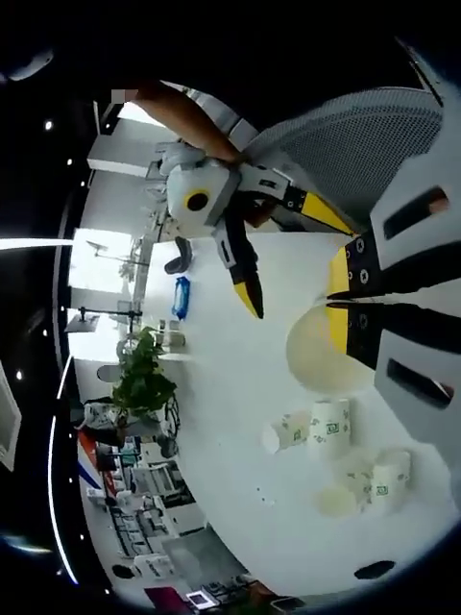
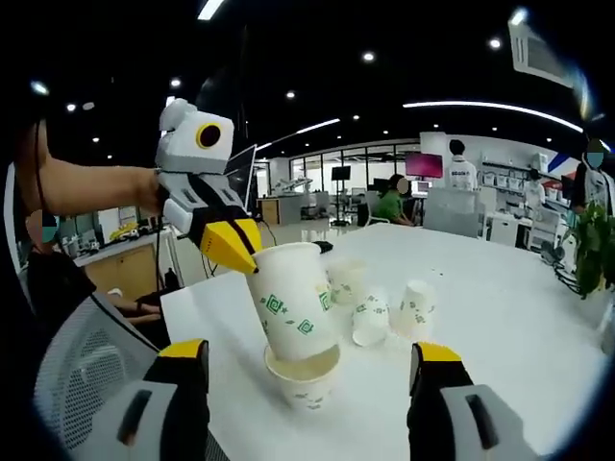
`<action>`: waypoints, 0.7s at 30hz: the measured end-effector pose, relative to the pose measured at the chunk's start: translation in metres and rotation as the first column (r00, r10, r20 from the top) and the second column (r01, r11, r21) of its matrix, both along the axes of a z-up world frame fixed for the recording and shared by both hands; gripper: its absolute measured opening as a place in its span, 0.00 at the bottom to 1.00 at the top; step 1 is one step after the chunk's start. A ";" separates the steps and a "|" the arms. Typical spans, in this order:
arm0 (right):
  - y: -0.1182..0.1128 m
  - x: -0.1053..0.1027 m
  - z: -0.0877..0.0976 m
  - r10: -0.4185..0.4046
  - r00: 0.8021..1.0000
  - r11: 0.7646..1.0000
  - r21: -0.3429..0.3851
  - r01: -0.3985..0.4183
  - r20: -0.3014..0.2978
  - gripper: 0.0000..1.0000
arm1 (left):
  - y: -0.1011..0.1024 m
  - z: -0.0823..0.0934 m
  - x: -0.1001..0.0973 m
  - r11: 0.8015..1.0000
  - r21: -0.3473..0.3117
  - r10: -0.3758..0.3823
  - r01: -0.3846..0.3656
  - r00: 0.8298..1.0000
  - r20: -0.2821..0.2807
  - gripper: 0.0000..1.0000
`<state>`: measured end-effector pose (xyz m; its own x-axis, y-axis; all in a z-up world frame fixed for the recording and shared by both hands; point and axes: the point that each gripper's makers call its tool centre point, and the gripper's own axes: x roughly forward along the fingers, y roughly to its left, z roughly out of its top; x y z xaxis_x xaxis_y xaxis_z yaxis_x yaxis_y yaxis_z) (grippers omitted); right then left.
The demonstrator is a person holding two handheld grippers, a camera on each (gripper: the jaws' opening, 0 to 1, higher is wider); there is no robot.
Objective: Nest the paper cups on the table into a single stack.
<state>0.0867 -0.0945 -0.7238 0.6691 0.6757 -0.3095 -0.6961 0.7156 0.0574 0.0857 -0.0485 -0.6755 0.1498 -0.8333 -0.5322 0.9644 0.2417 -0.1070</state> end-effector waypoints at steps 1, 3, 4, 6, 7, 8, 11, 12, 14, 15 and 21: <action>-0.001 0.000 -0.001 -0.004 1.000 1.000 0.000 0.004 0.000 0.91 | 0.000 -0.001 0.001 1.000 0.010 -0.005 0.005 1.000 0.010 0.00; -0.005 0.000 -0.002 -0.015 1.000 1.000 0.002 0.015 -0.003 0.94 | -0.002 -0.002 0.000 0.999 0.035 -0.020 0.019 0.999 0.027 0.00; -0.007 0.000 -0.002 -0.022 1.000 1.000 0.007 0.022 -0.004 0.95 | -0.002 -0.003 0.000 0.999 0.044 -0.024 0.023 0.999 0.031 0.00; -0.010 0.000 -0.001 -0.035 0.999 0.999 0.016 0.035 -0.004 0.99 | -0.002 -0.005 0.000 0.998 0.058 -0.035 0.032 0.999 0.037 0.00; -0.011 0.000 -0.001 -0.042 0.999 0.999 0.020 0.042 -0.006 1.00 | -0.002 -0.006 0.000 0.997 0.064 -0.038 0.035 0.999 0.039 0.00; -0.014 0.000 -0.002 -0.050 0.999 0.999 0.019 0.050 -0.003 1.00 | -0.003 -0.006 0.000 0.997 0.069 -0.042 0.039 0.998 0.044 0.00; -0.018 0.000 -0.003 -0.064 0.998 0.998 0.017 0.064 0.002 1.00 | -0.001 -0.010 0.002 0.995 0.089 -0.053 0.048 0.997 0.052 0.00; -0.019 -0.001 -0.005 -0.068 0.998 0.998 0.017 0.068 -0.006 1.00 | -0.001 -0.012 0.002 0.994 0.097 -0.057 0.052 0.997 0.052 0.00; -0.020 -0.002 -0.006 -0.071 0.997 0.997 0.018 0.072 -0.008 1.00 | 0.000 -0.014 0.003 0.992 0.109 -0.066 0.059 0.996 0.056 0.00; -0.020 -0.003 -0.006 -0.074 0.997 0.997 0.017 0.074 -0.012 1.00 | 0.000 -0.015 0.003 0.992 0.114 -0.069 0.062 0.996 0.059 0.00; -0.022 -0.002 -0.005 -0.084 0.996 0.996 0.020 0.084 -0.010 1.00 | -0.002 -0.020 0.003 0.987 0.144 -0.088 0.077 0.994 0.068 0.00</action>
